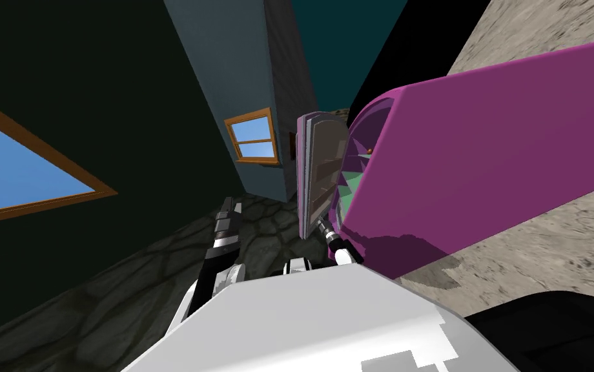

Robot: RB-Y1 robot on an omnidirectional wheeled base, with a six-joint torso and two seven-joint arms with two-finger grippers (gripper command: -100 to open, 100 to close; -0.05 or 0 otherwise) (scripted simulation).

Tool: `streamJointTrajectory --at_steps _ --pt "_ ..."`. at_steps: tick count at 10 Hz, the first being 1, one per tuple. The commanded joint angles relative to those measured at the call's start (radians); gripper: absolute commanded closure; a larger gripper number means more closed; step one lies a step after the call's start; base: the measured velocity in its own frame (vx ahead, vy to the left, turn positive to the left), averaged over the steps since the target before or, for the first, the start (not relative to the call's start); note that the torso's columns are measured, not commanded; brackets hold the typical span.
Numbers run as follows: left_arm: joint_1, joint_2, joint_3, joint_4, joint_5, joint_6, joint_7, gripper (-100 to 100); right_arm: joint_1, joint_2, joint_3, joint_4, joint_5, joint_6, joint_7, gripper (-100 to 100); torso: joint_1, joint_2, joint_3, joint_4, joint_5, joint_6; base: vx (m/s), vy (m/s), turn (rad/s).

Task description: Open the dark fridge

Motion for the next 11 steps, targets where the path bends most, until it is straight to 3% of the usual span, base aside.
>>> streamJointTrajectory --at_steps 1,2,3,4,6,7,11 --pt "0.000 0.000 0.000 0.000 0.000 0.000 0.000 0 0.044 0.034 0.067 -0.063 0.033 0.001 0.042 100 0.002 0.002 0.001 0.000 0.000 -0.002 0.111 -0.070 -0.211" --pt "0.000 0.000 0.000 0.000 0.000 0.000 0.000 0 0.072 0.065 0.094 -0.094 0.052 0.005 0.072 100 0.003 0.004 0.002 0.001 0.001 0.000 0.133 -0.088 -0.398" --pt "0.000 0.000 0.000 0.000 0.000 0.000 0.000 0 0.072 0.065 0.107 -0.100 0.052 0.005 0.072 100 0.003 0.004 0.003 0.001 0.001 0.000 0.111 -0.068 -0.109" --pt "0.000 0.000 0.000 0.000 0.000 0.000 0.000 0 0.101 0.095 0.145 -0.138 0.072 0.010 0.103 100 0.004 0.005 0.003 0.002 0.001 -0.002 0.111 -0.065 -0.174" --pt "0.000 0.000 0.000 0.000 0.000 0.000 0.000 0 0.084 0.091 0.142 -0.117 0.070 0.000 0.089 100 0.005 0.006 0.004 0.002 0.001 -0.001 0.052 -0.025 -0.073" --pt "-0.001 0.000 0.000 0.000 0.000 0.000 0.000 0 0.105 0.106 0.142 -0.150 0.041 -0.017 0.072 -100 0.005 0.008 0.005 0.002 0.001 -0.001 0.090 0.066 -0.080" --pt "0.000 0.000 -0.001 0.000 0.000 0.000 0.000 0 0.148 0.138 0.142 -0.215 -0.021 -0.065 0.022 -100 0.004 0.002 0.001 0.000 0.001 0.000 0.150 0.155 -0.090"
